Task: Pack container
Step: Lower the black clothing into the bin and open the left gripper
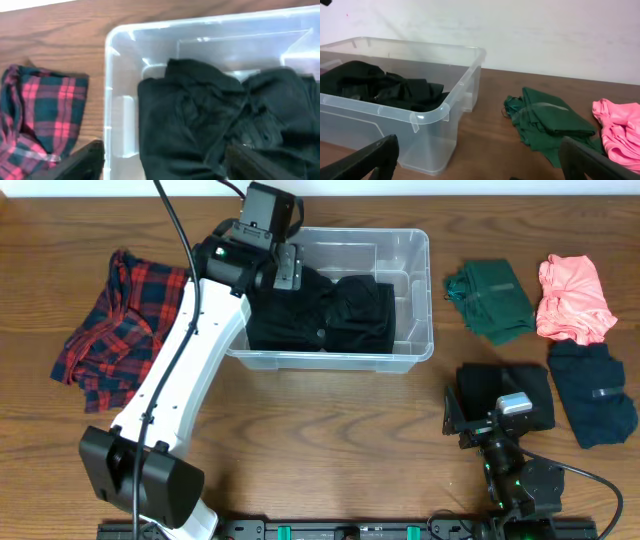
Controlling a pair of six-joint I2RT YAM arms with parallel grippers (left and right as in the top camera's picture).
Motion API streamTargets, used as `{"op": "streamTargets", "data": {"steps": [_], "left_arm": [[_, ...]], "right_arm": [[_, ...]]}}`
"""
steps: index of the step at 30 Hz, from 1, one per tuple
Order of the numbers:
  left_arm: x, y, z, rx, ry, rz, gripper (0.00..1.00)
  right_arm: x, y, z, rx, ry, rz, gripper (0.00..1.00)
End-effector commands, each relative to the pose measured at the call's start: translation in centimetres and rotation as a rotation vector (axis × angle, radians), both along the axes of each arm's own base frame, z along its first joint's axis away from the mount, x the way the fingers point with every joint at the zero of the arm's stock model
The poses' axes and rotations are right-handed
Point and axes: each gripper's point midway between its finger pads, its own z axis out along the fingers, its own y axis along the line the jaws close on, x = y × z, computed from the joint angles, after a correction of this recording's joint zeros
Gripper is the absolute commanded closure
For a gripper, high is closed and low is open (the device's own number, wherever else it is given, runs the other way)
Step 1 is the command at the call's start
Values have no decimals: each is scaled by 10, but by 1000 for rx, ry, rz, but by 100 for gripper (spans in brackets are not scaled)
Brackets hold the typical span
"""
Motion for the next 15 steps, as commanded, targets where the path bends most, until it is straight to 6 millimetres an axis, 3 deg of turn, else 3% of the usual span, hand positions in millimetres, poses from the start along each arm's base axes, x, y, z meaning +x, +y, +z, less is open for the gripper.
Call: {"op": "streamTargets", "data": {"steps": [1, 5, 12, 15], "left_arm": [[-8, -22, 6, -66, 16, -65, 26], [-14, -39, -21, -65, 104, -95, 38], [-15, -50, -89, -37, 267, -37, 72], [-15, -50, -122, -30, 344, 4, 74]], "right_arm": [[0, -2, -1, -10, -2, -10, 1], [0, -2, -1, -10, -2, -10, 1], [0, -2, -1, -10, -2, -10, 1], [0, -2, -1, -10, -2, -10, 1]]}}
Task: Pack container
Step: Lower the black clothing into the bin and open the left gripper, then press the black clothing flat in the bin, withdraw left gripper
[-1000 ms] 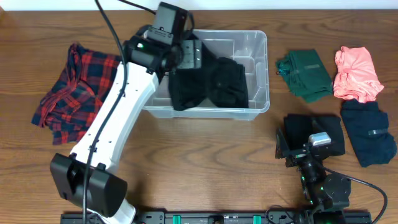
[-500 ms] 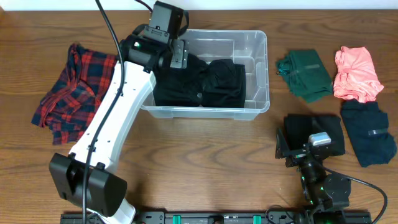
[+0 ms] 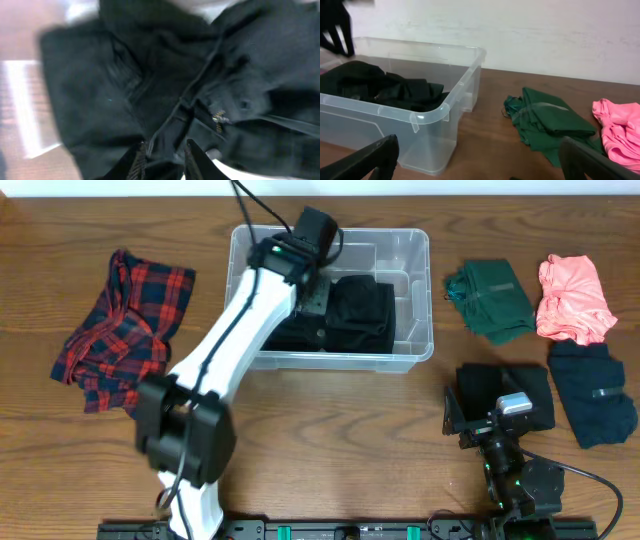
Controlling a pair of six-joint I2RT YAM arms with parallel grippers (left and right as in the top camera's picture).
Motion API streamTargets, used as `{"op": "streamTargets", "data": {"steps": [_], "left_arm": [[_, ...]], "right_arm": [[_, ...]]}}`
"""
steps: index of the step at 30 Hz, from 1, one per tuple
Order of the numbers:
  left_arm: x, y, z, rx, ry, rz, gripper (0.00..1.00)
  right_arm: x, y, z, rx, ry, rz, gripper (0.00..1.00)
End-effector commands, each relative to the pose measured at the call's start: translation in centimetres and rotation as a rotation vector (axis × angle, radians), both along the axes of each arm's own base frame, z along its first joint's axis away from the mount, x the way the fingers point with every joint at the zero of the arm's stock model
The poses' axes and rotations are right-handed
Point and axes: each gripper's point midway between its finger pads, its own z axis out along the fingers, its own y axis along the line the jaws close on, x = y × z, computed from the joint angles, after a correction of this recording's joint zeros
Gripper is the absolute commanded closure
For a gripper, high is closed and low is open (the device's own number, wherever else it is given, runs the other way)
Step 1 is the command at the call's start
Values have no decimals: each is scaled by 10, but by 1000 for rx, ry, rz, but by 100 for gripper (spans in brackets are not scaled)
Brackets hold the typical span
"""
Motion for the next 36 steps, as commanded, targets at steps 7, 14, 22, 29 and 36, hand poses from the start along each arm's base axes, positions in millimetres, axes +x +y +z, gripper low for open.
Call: {"op": "streamTargets", "data": {"steps": [7, 14, 22, 29, 36], "left_arm": [[-3, -1, -78, -6, 185, 131, 74], [-9, -24, -111, -109, 281, 103, 74], [7, -25, -57, -176, 163, 102, 72], [9, 2, 47, -265, -33, 130, 47], [-13, 70, 126, -209, -197, 241, 37]], "right_arm": [[0, -2, -1, -10, -2, -10, 1], [0, -2, -1, -10, -2, -10, 1], [0, -2, -1, -10, -2, -10, 1], [0, -2, -1, -10, -2, -10, 1], [0, -2, -1, -10, -2, -10, 1]]}}
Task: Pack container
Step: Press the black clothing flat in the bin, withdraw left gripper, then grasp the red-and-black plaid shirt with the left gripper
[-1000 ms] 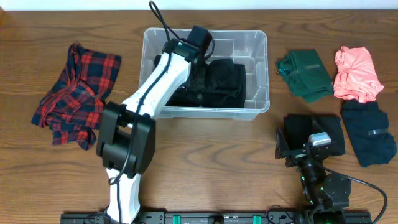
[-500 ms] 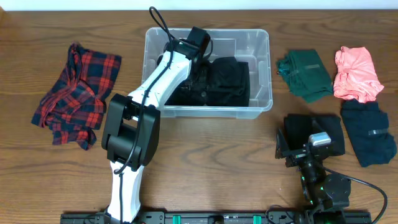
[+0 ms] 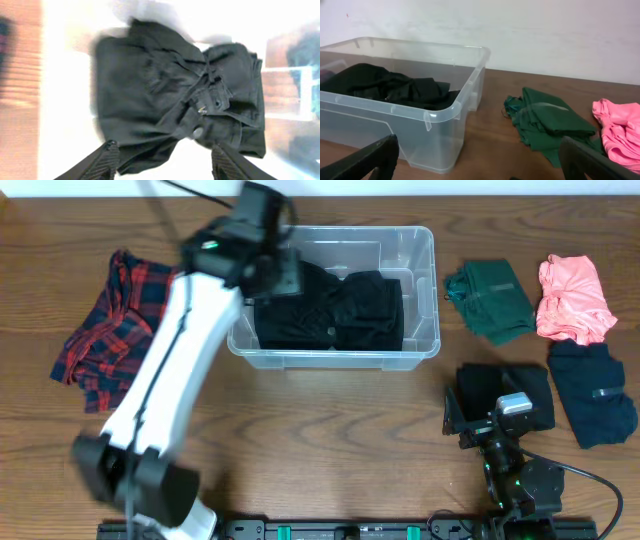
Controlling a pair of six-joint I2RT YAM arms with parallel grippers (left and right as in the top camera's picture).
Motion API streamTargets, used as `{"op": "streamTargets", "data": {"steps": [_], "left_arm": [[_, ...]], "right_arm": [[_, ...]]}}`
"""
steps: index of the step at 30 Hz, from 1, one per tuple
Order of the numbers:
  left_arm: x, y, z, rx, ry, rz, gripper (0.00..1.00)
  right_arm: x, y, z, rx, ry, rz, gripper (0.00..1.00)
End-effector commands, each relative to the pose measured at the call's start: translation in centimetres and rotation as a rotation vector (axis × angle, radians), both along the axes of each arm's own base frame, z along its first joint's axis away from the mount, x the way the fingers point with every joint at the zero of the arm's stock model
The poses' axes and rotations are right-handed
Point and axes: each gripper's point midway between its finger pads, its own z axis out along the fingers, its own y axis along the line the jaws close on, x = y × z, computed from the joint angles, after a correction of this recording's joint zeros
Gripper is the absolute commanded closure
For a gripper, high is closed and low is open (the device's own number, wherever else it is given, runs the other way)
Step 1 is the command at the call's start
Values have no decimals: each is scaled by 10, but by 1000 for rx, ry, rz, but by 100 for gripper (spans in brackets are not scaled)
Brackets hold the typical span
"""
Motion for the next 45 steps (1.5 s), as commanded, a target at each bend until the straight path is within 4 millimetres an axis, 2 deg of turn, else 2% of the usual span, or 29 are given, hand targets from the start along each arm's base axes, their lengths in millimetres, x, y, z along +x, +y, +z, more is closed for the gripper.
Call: {"op": "streamTargets", "data": {"steps": [1, 5, 10, 17, 21, 24, 31, 36, 41, 45], "left_arm": [[-6, 39, 26, 86, -63, 82, 36], [-15, 90, 37, 278, -80, 157, 30], [-16, 140, 25, 499, -28, 256, 28], [-8, 186, -11, 576, 95, 332, 28], [-2, 207, -44, 646, 216, 234, 28], [1, 214, -71, 664, 299, 180, 28], [5, 215, -125, 697, 441, 66, 28], [10, 224, -146, 714, 473, 40, 28], [14, 234, -156, 713, 485, 13, 28], [14, 234, -168, 706, 490, -29, 27]], "right_arm": [[0, -2, -1, -10, -2, -10, 1], [0, -2, -1, -10, -2, -10, 1], [0, -2, -1, -10, -2, -10, 1], [0, -2, -1, -10, -2, -10, 1], [0, -2, -1, -10, -2, -10, 1], [0, -2, -1, -10, -2, -10, 1], [0, -2, -1, -10, -2, -10, 1], [0, -2, -1, -10, -2, -10, 1], [0, -2, -1, -10, -2, -10, 1], [0, -2, -1, -10, -2, -10, 1]]}}
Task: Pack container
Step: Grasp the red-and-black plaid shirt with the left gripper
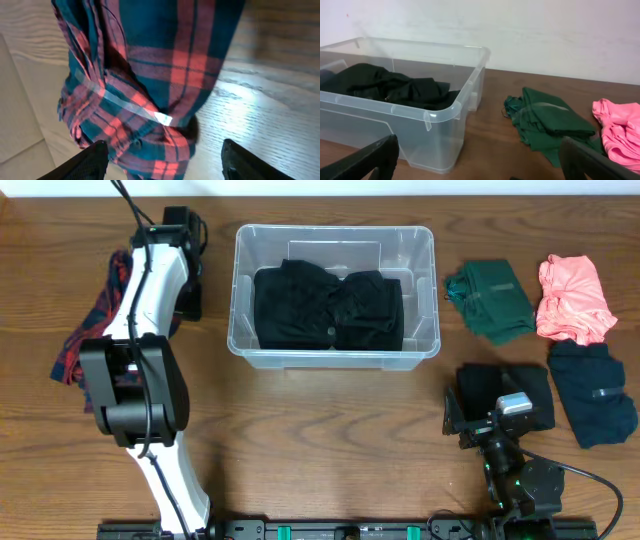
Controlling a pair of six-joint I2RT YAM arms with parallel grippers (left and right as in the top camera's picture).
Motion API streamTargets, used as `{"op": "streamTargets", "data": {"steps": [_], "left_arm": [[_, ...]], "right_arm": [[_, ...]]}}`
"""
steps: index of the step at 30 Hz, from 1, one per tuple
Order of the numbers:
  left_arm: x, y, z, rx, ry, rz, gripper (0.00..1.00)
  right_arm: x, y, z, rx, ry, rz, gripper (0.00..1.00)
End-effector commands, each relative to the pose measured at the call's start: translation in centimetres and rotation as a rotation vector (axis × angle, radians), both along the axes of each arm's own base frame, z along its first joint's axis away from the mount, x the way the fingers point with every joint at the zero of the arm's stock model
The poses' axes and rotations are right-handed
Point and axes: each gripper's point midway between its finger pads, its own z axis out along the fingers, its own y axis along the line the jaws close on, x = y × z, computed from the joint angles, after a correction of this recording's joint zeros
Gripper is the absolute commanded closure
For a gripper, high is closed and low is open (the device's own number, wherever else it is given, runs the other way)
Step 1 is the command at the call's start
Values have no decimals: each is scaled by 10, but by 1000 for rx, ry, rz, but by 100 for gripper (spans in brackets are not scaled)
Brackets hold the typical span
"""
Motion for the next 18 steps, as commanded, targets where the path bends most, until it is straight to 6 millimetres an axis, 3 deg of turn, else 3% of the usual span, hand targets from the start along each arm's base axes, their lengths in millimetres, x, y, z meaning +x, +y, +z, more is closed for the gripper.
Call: {"op": "streamTargets", "data": {"steps": [1, 9, 18], "left_arm": [[-6, 1, -22, -1, 76, -58, 27], [-15, 2, -56, 2, 135, -98, 22], [-2, 14, -62, 33, 78, -71, 16]], "right_arm": [[0, -2, -1, -10, -2, -10, 1], [0, -2, -1, -10, -2, -10, 1], [0, -2, -1, -10, -2, -10, 1]]}}
